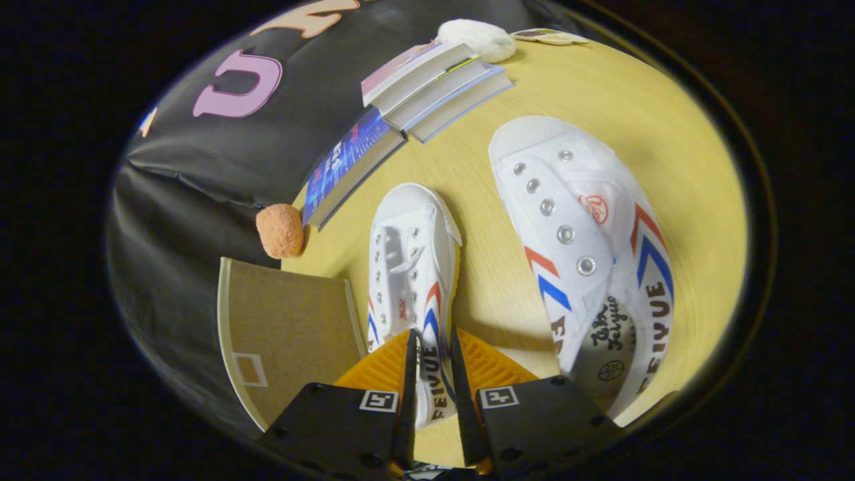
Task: Open the storage box then place both shoes into the box .Put the left shoe in first, then the right shoe, with the right side of both shoes facing outward in a uniform manner.
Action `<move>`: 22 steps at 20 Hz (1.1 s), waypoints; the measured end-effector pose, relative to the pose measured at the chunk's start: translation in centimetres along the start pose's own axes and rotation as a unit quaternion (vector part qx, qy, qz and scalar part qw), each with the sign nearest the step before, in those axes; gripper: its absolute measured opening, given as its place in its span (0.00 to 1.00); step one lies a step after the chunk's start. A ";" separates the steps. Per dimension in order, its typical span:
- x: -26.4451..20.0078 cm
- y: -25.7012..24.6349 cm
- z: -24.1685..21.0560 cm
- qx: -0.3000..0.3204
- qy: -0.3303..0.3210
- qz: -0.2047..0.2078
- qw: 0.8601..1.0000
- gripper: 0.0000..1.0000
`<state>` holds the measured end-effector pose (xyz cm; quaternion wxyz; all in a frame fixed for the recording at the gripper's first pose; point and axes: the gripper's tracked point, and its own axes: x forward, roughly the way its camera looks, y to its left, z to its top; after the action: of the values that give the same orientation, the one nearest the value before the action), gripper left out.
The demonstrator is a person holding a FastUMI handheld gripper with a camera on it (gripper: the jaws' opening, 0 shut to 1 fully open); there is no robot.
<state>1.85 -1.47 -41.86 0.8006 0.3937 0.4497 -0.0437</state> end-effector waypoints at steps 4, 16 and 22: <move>0.8 -1.0 0.0 0.001 0.009 -0.020 1.000 0.23; -1.8 2.1 0.5 0.044 0.018 0.040 0.998 0.03; -3.9 4.3 1.3 0.076 0.021 0.085 0.993 0.03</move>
<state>2.24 -0.54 -35.98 0.7599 0.4905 0.4265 -0.0015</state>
